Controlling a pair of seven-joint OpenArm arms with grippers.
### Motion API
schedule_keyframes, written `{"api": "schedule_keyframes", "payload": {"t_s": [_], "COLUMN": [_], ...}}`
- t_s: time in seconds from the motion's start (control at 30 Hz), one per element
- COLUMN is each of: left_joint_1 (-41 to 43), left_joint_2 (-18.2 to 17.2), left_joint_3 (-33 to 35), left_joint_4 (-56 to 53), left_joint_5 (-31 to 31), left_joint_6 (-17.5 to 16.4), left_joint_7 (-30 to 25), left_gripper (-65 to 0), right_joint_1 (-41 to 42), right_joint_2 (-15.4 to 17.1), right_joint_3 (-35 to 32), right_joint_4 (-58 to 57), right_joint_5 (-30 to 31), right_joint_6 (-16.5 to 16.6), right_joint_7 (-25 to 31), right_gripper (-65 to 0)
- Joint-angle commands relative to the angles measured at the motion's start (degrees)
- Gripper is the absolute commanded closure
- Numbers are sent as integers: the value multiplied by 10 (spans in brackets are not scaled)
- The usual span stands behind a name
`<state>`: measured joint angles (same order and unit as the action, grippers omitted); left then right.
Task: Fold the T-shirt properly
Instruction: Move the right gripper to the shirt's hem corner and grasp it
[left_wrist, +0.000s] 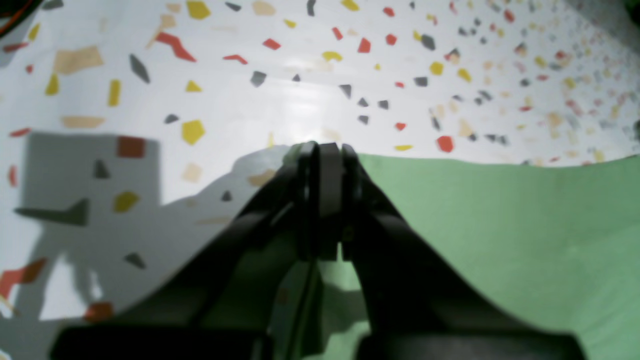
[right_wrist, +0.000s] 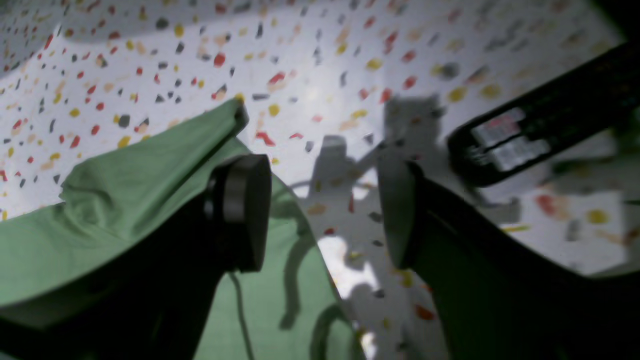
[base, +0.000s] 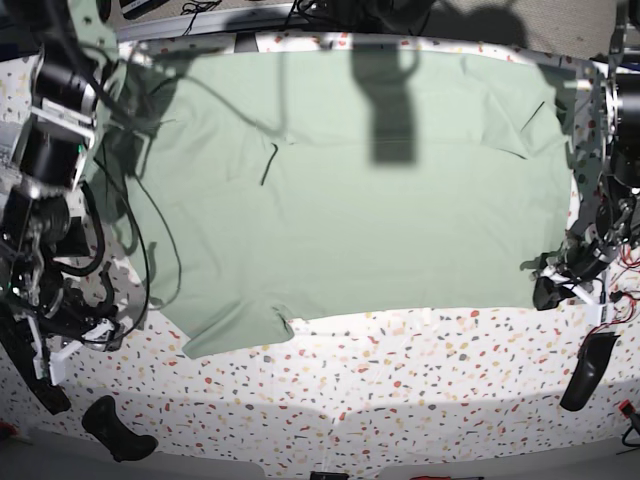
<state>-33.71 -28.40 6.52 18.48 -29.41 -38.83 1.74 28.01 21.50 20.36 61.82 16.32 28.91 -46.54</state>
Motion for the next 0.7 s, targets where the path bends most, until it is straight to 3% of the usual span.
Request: {"api": "schedule_keyframes", "payload": {"t_s": [0.0, 0.1, 0.27, 0.5, 0.67], "left_joint_1": [-17, -17, -17, -17, -17], "left_joint_2": [-10, -10, -10, -10, -10], "left_joint_3": [-2, -2, -2, -2, -2], "left_joint_4": [8, 8, 8, 8, 8], "left_joint_5": [-7, -7, -7, -7, -7], "left_joint_6": [-5, -5, -4, -5, -5], "left_joint_7": [-14, -14, -14, -27, -29], "left_gripper": [0, 0, 0, 0, 0], "right_joint_1": [31, 64, 95, 92, 89], "right_joint_2": [9, 9, 9, -11, -40], "right_joint_3": [1, 1, 1, 1, 1], "right_joint_4": [-13, -91, -191, -254, -258], "right_joint_5": [4, -1, -97, -104, -134], "right_joint_6": [14, 28, 26, 27, 56], "right_joint_7": [13, 37, 100, 137, 157], "right_gripper": [-326, -326, -326, -326, -326]}}
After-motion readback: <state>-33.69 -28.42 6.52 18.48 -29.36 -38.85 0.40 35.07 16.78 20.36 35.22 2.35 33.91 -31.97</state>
